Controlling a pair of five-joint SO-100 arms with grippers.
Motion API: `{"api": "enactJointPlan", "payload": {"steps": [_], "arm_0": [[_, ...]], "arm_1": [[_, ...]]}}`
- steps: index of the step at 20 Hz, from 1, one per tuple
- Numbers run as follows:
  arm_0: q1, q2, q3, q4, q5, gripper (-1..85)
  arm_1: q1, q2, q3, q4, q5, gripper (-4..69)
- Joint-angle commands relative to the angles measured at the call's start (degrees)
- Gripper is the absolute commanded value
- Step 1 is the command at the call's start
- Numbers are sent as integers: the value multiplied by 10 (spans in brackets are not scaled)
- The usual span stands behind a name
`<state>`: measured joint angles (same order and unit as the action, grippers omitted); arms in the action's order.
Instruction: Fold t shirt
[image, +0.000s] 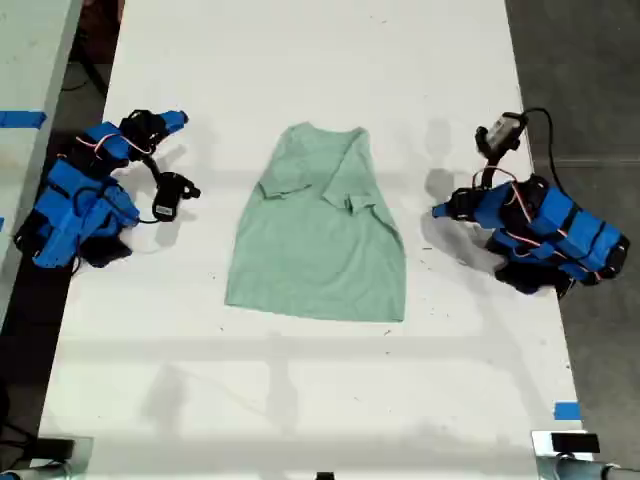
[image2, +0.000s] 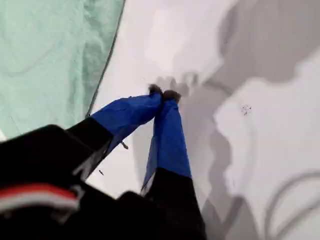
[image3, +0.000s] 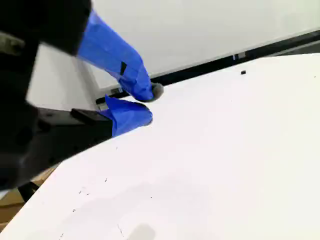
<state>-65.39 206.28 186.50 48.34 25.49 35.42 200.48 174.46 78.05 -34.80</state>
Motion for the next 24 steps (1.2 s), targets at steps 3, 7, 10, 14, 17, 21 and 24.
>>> {"api": "enactJointPlan", "payload": {"steps": [3, 7, 10, 14, 17, 21, 24], "arm_0": [[-6, 4, 25, -1, -3, 23], [-7, 4, 25, -1, -3, 23], [-6, 4, 25, -1, -3, 23], [-4, 4, 25, 0, -3, 23], [-5, 4, 25, 0, -2, 23], [-5, 4, 25, 0, -2, 23], [-5, 4, 25, 0, -2, 24]], "arm_1": [[-277, -371, -328, -130, 65, -7], [-335, -432, -331, -177, 104, -7], [-380, -551, -373, -204, 151, 102], [-386, -708, -452, -147, 230, 255], [-365, -762, -432, -151, 301, 255], [-333, -780, -376, -221, 319, 242], [-315, -806, -352, -279, 318, 262]]}}
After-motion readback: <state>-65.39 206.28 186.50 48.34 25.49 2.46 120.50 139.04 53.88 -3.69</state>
